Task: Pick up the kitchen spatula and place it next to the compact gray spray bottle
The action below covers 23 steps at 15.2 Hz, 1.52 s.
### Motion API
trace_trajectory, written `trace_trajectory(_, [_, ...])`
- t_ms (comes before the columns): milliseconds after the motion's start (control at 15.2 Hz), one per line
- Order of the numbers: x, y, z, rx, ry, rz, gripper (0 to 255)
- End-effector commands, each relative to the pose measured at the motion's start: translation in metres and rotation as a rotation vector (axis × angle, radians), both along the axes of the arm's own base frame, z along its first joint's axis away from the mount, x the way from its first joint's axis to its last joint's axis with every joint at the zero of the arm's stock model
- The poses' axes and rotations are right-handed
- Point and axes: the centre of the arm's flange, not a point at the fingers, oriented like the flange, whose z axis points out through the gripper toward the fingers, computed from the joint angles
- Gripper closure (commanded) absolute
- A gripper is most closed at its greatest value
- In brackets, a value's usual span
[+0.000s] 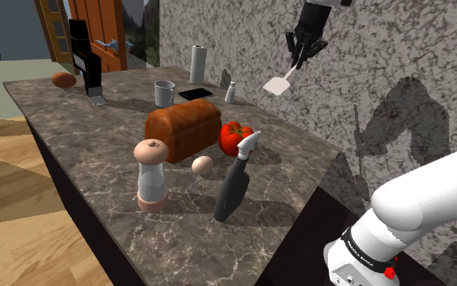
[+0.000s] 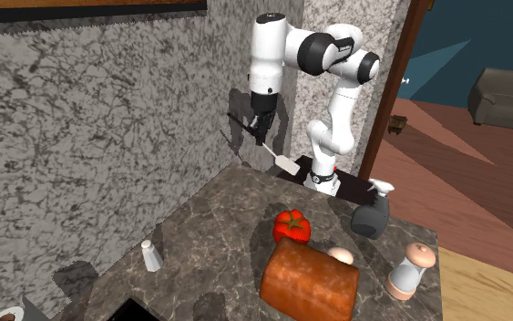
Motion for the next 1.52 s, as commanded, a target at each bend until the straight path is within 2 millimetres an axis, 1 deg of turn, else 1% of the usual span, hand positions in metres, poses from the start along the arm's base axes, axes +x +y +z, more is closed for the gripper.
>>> trace_trajectory(0, [-0.021, 0.02, 0.0, 0.0, 0.001, -0.001, 255])
trace_trajectory(1188, [-0.168, 0.206, 0.001, 0.0, 0.001, -0.001, 255])
trace_trajectory(1254, [-0.173, 0.212, 0.001, 0.0, 0.001, -0.001, 255])
trace_trajectory(1452, [-0.173, 0.212, -0.015, 0.0, 0.001, -0.001, 255])
